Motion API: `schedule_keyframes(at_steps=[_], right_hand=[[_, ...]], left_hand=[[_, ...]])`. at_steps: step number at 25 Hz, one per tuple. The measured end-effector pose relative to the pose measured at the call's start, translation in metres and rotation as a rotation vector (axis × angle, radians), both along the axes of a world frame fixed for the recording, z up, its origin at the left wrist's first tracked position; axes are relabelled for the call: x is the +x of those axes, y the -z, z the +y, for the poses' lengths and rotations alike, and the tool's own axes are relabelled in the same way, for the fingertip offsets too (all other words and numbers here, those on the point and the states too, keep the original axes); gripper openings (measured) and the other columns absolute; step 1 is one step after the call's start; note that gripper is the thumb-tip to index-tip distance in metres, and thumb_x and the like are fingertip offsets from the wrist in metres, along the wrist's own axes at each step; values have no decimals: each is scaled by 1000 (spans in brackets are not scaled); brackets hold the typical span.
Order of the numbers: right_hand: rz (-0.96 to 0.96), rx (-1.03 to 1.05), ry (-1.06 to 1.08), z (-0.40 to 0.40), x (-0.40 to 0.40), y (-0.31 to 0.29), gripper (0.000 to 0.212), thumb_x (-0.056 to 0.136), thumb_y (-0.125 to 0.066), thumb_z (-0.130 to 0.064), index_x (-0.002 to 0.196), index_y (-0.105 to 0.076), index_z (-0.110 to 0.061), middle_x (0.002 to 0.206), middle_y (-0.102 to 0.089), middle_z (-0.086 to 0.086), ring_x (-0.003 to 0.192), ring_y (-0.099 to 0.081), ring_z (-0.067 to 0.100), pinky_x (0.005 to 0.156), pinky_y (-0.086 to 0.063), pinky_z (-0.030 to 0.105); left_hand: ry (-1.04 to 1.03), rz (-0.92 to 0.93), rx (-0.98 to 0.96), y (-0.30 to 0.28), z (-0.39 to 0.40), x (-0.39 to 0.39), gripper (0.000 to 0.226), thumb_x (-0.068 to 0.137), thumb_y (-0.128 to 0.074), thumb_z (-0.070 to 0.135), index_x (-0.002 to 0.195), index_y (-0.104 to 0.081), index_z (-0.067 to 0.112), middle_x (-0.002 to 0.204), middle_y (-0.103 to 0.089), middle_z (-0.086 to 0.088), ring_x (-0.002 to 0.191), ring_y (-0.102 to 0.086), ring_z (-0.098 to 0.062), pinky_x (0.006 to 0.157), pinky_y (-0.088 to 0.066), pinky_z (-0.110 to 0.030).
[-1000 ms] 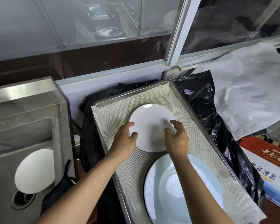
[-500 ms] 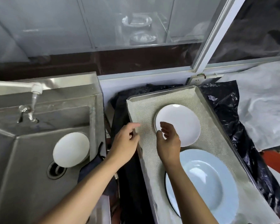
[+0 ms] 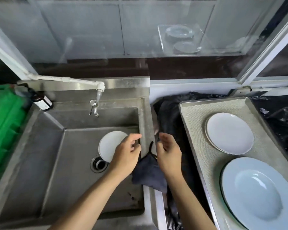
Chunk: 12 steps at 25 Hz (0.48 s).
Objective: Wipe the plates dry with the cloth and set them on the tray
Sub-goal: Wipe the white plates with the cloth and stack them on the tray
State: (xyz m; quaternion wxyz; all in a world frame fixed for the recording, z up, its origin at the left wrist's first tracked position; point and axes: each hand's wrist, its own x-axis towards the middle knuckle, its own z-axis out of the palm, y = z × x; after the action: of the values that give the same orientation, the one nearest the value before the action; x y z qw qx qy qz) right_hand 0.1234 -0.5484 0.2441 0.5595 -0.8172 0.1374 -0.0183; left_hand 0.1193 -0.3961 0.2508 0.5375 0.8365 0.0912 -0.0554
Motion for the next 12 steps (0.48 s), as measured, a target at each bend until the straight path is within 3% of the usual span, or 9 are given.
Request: schedule_keyframes(at_steps=[3, 5, 9, 12], right_hand=[[29, 21, 3, 58, -14, 4, 34, 95, -57, -6, 126, -66, -17, 120, -71, -4, 113, -65, 12, 102, -49, 29], [49, 46, 12, 93, -23, 10, 33, 94, -57, -4, 122, -66, -18, 118, -71, -4, 111, -66, 16, 98, -49, 29], [106, 56, 32, 149, -37, 28, 35, 91, -57, -3, 119, -66, -22, 113, -73, -6, 106, -68, 14, 91, -50, 25], [134, 31, 45, 179, -45, 44, 36, 91, -58, -3, 122, -68, -20, 115, -74, -3, 106, -68, 13, 96, -53, 32]], left_hand=[[-27, -14, 3, 5, 58, -13, 34, 97, -54, 6, 123, -64, 24, 120, -62, 19, 117, -59, -6, 91, -43, -9], [-42, -1, 15, 11, 97, -20, 33, 97, -55, 10, 122, -64, 30, 124, -63, 17, 115, -59, -3, 97, -46, -22], [-19, -1, 0, 29, 164, -29, 35, 98, -54, 9, 122, -63, 32, 126, -62, 19, 118, -56, 2, 89, -41, -7], [-26, 20, -27, 47, 199, -33, 36, 98, -55, 7, 125, -63, 28, 124, -63, 16, 109, -56, 14, 81, -40, 0]])
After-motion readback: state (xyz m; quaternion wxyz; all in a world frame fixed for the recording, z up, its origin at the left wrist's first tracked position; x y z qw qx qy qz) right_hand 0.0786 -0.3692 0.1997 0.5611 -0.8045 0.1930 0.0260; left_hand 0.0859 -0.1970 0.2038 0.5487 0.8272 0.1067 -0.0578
